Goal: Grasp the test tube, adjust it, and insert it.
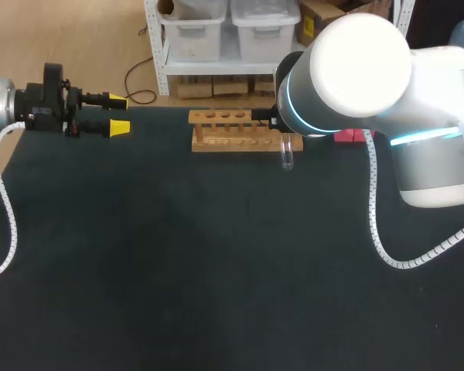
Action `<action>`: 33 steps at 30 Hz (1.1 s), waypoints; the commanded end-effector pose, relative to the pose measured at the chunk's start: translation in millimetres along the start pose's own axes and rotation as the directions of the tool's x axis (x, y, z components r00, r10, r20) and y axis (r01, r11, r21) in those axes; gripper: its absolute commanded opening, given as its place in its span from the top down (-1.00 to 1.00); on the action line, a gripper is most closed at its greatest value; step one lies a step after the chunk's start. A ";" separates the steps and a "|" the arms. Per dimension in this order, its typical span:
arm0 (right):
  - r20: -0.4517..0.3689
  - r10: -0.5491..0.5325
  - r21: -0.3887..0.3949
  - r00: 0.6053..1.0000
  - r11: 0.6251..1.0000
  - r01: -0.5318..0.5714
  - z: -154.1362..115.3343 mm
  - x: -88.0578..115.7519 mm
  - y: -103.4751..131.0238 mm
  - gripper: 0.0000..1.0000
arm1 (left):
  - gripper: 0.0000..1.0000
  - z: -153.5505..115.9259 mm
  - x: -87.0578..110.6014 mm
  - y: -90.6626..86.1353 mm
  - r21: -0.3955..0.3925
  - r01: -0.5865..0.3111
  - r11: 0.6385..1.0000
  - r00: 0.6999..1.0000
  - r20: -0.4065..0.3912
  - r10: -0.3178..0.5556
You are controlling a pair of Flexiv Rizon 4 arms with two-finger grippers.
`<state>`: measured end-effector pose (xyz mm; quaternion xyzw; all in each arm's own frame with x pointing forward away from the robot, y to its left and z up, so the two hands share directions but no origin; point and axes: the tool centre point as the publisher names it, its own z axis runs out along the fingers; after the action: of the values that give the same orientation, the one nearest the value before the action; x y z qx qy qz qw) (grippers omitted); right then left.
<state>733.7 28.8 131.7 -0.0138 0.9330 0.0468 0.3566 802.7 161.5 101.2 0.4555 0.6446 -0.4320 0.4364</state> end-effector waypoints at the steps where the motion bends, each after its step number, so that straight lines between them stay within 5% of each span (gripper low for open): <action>1: 0.006 0.001 -0.002 1.000 1.000 -0.001 -0.4 1.2 -1.1 1.00 | -1.00 -0.1 1.3 0.2 0.000 -0.003 1.000 1.000 0.003 0.003; 33: -0.033 -0.012 0.021 0.999 1.000 0.013 74.9 1.0 -3.5 1.00 | -1.00 -0.1 1.3 0.2 0.000 -0.003 1.000 1.000 0.003 0.003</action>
<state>774.2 30.6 80.2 -0.0145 0.9373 0.0330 0.3466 802.7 161.5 101.2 0.4555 0.6446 -0.4320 0.4364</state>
